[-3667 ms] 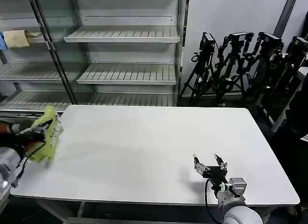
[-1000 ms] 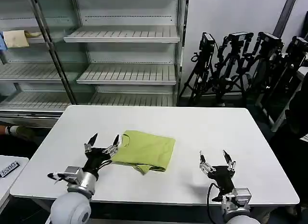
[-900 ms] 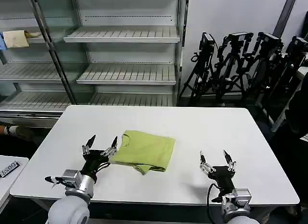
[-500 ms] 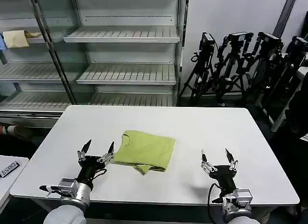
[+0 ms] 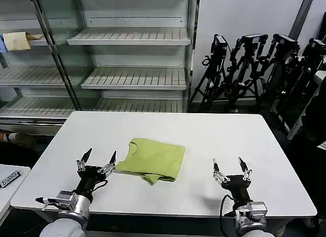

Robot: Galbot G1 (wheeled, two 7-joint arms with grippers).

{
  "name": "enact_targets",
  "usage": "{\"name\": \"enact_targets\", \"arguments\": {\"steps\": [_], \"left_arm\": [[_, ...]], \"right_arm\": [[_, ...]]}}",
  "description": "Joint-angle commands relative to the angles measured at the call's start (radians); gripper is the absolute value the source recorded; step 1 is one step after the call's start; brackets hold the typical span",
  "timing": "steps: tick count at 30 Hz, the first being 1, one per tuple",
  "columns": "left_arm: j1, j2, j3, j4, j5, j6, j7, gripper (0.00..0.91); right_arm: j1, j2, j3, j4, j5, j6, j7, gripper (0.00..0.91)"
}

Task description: Fold and organize the clothes.

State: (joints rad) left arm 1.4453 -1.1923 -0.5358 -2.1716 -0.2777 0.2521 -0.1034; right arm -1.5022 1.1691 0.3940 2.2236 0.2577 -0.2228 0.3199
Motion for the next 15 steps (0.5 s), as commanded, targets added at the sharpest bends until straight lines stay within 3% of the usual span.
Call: {"name": "enact_targets", "arguments": {"steps": [1,15], "left_arm": [[0.007,0.005,-0.022,0.023,0.009,-0.017,0.032,0.907],[0.006,0.026,-0.03,0.029,-0.021,-0.019,0.047,0.907]], "right_arm": [[0.011,-0.012,0.0,-0.019,-0.001,0.013,0.003,0.907],[0.01,-0.043,0.031,-0.023,0.01,0.014,0.013,0.907]]}}
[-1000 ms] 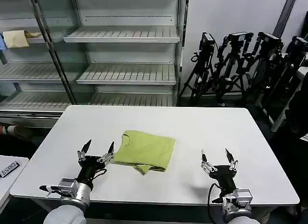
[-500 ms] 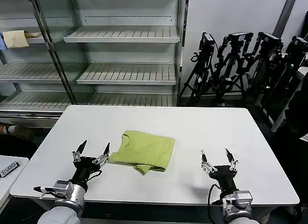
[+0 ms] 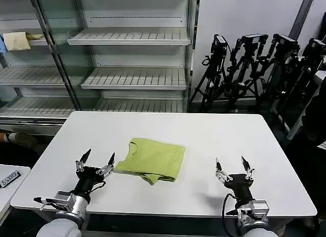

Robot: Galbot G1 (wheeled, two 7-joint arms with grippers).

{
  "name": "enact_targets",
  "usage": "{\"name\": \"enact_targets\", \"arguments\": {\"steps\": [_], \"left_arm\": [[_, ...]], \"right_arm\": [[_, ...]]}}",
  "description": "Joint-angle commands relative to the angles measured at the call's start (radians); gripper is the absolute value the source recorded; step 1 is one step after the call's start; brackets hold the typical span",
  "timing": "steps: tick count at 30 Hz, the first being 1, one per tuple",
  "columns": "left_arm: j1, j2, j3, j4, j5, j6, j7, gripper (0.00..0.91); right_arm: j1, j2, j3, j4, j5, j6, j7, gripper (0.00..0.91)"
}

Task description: Fold and organize the clothes.

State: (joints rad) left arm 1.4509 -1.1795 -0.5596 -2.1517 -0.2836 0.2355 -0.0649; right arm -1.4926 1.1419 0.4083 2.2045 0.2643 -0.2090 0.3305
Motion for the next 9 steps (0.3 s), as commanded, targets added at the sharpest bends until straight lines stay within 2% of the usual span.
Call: {"name": "enact_targets", "arguments": {"steps": [1,9], "left_arm": [[0.0,0.015,-0.007,0.012,-0.016,-0.003,0.008,0.907],[-0.013,0.029,-0.014,0.023,-0.033,-0.001,0.007,0.907]], "right_arm": [[-0.001,-0.017,0.018,-0.004,0.003,-0.002,0.001,0.907],[0.0,-0.016,0.029,0.001,0.009,-0.005,-0.007,0.907]]}}
